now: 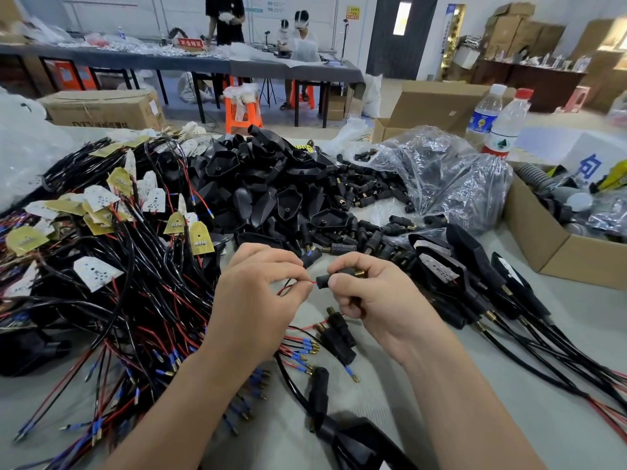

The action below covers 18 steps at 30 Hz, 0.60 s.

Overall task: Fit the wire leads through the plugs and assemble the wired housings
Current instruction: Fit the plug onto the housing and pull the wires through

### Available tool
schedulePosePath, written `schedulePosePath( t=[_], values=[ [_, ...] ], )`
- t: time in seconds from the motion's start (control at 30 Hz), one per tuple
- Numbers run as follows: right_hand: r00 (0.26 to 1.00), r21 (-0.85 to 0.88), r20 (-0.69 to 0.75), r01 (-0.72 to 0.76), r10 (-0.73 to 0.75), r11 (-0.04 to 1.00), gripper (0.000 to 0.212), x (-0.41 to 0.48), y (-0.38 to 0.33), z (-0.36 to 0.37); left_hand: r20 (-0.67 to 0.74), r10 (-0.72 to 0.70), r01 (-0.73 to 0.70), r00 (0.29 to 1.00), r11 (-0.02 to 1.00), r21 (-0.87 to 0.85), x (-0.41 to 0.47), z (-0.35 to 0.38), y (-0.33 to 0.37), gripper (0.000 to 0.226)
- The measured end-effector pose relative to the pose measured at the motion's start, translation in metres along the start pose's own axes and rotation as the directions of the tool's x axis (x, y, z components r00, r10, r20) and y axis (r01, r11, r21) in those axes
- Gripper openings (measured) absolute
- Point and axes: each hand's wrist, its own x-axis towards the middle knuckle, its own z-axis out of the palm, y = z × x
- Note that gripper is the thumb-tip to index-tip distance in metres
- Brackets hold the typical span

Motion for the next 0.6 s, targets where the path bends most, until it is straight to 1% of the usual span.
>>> schedulePosePath(
  t=[0.03,0.1,0.17,0.23,0.37,0.47,0.6],
  values=[
    [1.0,-0.003,0.003,-0.01,0.01,1.0,0.028,-0.0002,0.0005,0.0015,0.001,-0.007,0.007,1.0,1.0,-0.018,-0.0004,0.0009,0.0013,0.014],
    [0.999,0.038,-0.042,-0.008,0.009,0.999,0.023,0.0011,0.001,0.0037,0.001,-0.044,0.044,0.999,0.998,-0.055,0.0,0.0008,0.0023,0.014],
    [0.995,0.137,-0.104,0.017,-0.003,0.99,0.024,0.0029,-0.0008,0.0028,0.007,-0.088,0.088,0.996,0.994,-0.064,0.0015,-0.0018,0.0002,0.026],
    [0.99,0.229,-0.142,0.038,-0.006,0.973,0.027,0.0043,-0.0038,-0.0006,0.046,-0.132,0.134,0.99,0.989,-0.064,0.0046,-0.0049,-0.0028,0.02],
    [0.993,0.29,-0.118,0.012,0.023,0.957,0.027,0.0028,-0.0049,-0.0022,0.092,-0.202,0.209,0.975,0.975,-0.07,0.0044,-0.0032,-0.0041,0.022],
    [0.995,0.305,-0.092,-0.012,0.042,0.952,0.026,0.0021,-0.0042,0.0003,0.068,-0.218,0.223,0.973,0.972,-0.07,0.0033,-0.0011,-0.0014,0.026],
    [0.994,0.319,-0.1,-0.014,0.049,0.948,0.025,0.0024,-0.0053,-0.0008,0.044,-0.233,0.235,0.972,0.969,-0.072,0.0025,-0.0005,-0.0013,0.029]
  ],
)
